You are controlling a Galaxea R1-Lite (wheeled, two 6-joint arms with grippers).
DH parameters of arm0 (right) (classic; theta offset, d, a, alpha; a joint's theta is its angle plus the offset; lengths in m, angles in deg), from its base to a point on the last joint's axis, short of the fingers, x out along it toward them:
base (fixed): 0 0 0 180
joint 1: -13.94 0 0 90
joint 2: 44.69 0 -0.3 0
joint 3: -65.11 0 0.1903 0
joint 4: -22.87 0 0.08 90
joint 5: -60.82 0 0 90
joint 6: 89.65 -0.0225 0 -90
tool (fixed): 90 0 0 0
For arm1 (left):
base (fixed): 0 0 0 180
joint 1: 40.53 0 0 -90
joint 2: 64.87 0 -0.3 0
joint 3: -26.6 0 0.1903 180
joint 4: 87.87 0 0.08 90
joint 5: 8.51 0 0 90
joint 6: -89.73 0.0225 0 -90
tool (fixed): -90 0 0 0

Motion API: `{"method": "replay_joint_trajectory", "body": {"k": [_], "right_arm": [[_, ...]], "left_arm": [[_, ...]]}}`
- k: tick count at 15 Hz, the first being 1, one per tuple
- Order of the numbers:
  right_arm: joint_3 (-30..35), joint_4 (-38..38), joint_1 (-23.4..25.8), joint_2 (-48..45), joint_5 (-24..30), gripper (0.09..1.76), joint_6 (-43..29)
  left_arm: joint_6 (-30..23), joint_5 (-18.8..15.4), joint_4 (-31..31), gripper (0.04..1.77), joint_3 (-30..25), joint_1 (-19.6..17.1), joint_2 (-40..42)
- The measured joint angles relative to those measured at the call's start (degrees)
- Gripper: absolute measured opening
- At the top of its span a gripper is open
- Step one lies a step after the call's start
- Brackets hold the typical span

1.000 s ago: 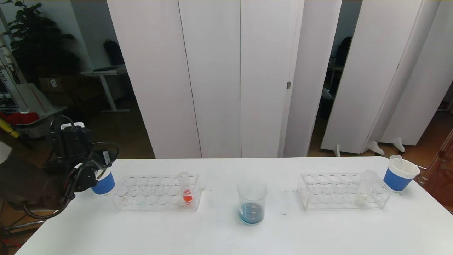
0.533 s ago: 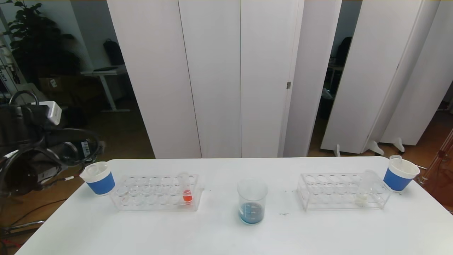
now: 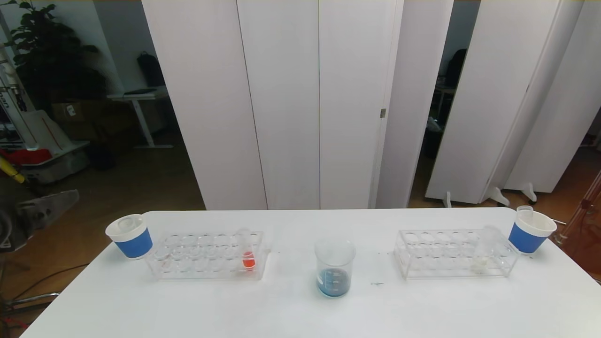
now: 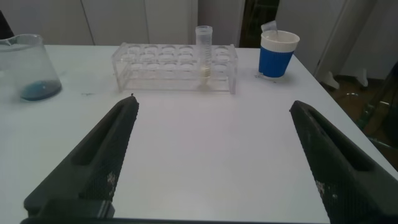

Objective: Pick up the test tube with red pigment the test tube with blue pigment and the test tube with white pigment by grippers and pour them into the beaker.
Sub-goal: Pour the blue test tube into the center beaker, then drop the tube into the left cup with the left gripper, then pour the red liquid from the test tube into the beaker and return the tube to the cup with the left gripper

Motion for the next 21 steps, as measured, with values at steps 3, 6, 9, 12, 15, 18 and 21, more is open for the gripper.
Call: {"method": "replay_joint_trajectory", "body": {"k": [3, 6, 9, 12, 15, 18, 21], "right_arm": [[0.00, -0.02, 0.00, 0.00, 0.02, 1.75, 0.00], [0.00, -0.02, 0.00, 0.00, 0.02, 1.75, 0.02], [0.00, 0.00, 0.00, 0.00, 0.00, 1.75, 0.02], [0.00, -0.02, 0.00, 0.00, 0.04, 1.75, 0.00], [0.00, 0.00, 0.00, 0.00, 0.02, 1.75, 0.02], [0.00, -0.02, 0.00, 0.00, 0.04, 1.75, 0.00], [0.00, -0.02, 0.00, 0.00, 0.04, 1.75, 0.02]], "left_arm": [[0.74, -1.16, 8.44, 1.74, -0.65, 1.83, 10.91], [2.05, -1.34, 16.26, 1.74, -1.66, 4.01, 21.30], [4.06, -1.38, 26.12, 1.74, -2.82, 6.02, 32.29], [4.23, -1.78, 29.12, 1.74, -6.57, 6.28, 40.92], [4.12, -5.18, 29.22, 1.74, -12.93, 4.57, 47.68], [4.12, -8.95, 29.25, 1.74, -20.65, 4.02, 53.69], [4.17, -10.68, 24.50, 1.74, -29.31, 3.90, 58.04]]}}
